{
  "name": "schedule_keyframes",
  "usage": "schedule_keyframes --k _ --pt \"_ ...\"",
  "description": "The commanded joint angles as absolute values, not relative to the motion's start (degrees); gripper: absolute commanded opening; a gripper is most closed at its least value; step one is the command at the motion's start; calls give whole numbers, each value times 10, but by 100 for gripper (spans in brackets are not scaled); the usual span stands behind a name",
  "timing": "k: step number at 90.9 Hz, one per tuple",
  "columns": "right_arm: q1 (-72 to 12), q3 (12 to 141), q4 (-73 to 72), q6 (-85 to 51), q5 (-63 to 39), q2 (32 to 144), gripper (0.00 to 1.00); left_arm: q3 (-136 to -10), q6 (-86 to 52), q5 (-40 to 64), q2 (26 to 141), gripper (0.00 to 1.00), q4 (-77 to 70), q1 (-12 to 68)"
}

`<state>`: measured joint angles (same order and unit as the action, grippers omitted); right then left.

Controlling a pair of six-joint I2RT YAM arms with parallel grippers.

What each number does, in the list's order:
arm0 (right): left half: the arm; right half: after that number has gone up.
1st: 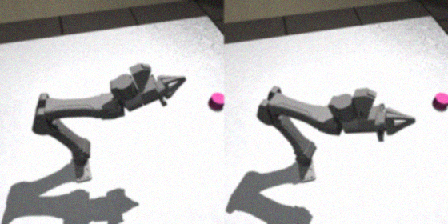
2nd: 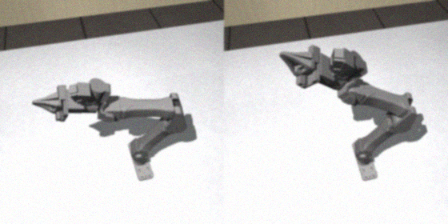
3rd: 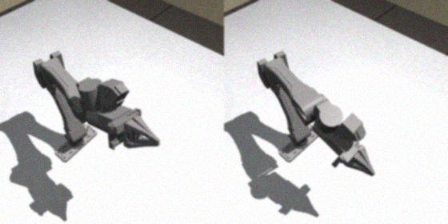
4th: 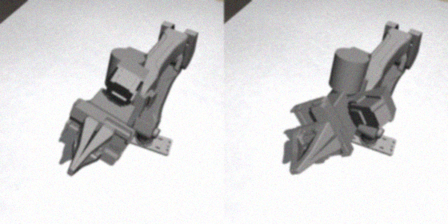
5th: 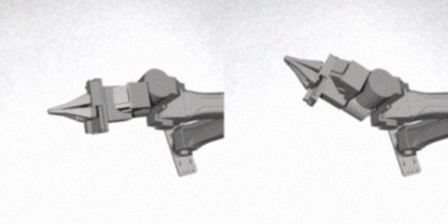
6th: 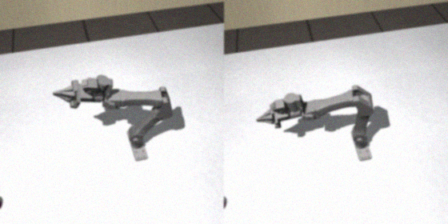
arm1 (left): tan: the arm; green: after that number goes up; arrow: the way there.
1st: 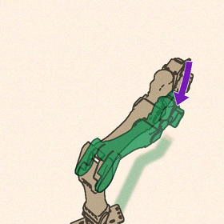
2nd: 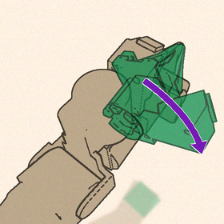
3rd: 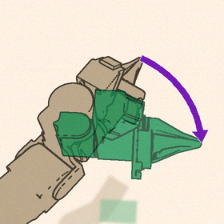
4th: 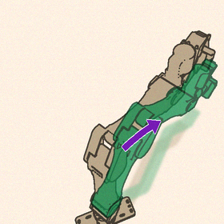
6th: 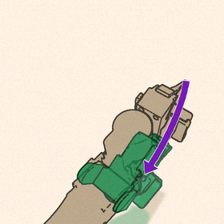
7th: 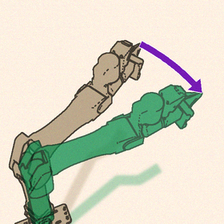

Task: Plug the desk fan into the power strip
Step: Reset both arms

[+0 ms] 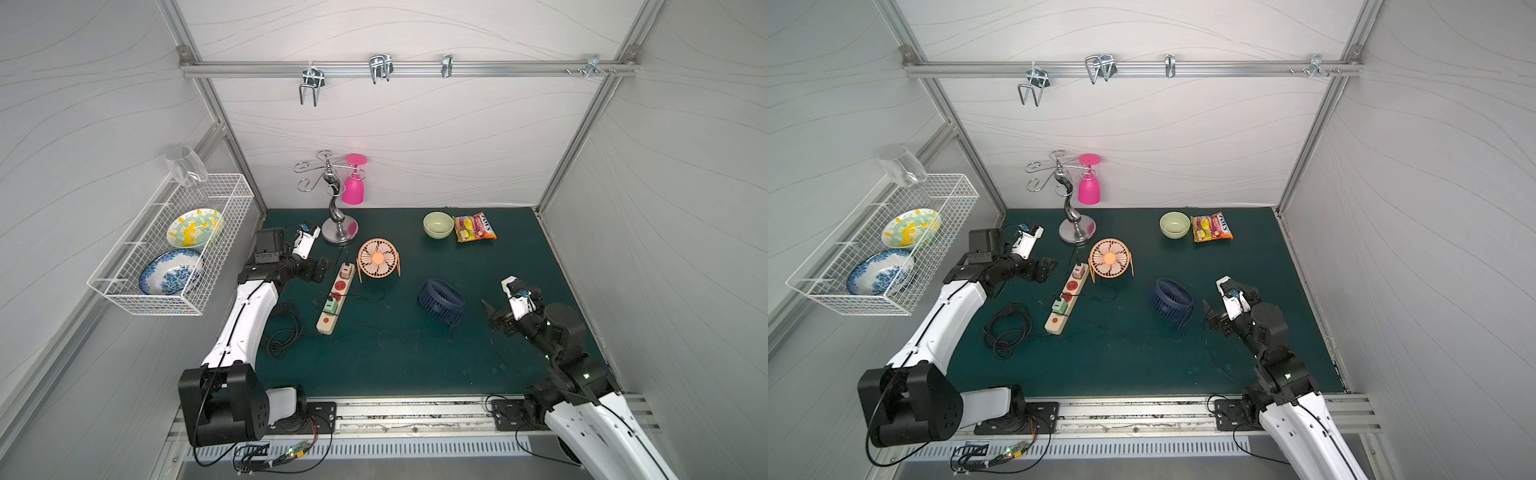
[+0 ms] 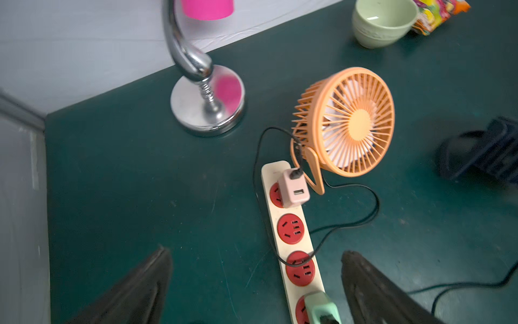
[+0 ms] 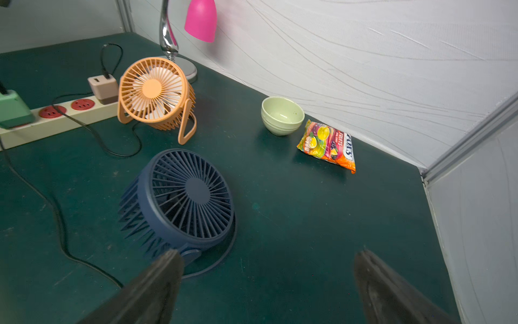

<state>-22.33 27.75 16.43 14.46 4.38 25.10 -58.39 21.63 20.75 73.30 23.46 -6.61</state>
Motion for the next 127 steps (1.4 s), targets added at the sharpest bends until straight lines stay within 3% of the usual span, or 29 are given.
schedule_keyframes --k 1,20,69,127 --pt "-197 325 154 124 59 292 99 -578 101 181 735 100 160 -77" --pt "-134 368 111 40 17 370 99 -529 60 253 737 100 108 -95" --pt "-45 357 -40 -29 211 540 99 -389 -19 223 787 100 -136 -101" --pt "-35 261 -218 -30 223 680 99 -284 -3 210 850 100 -385 -94"
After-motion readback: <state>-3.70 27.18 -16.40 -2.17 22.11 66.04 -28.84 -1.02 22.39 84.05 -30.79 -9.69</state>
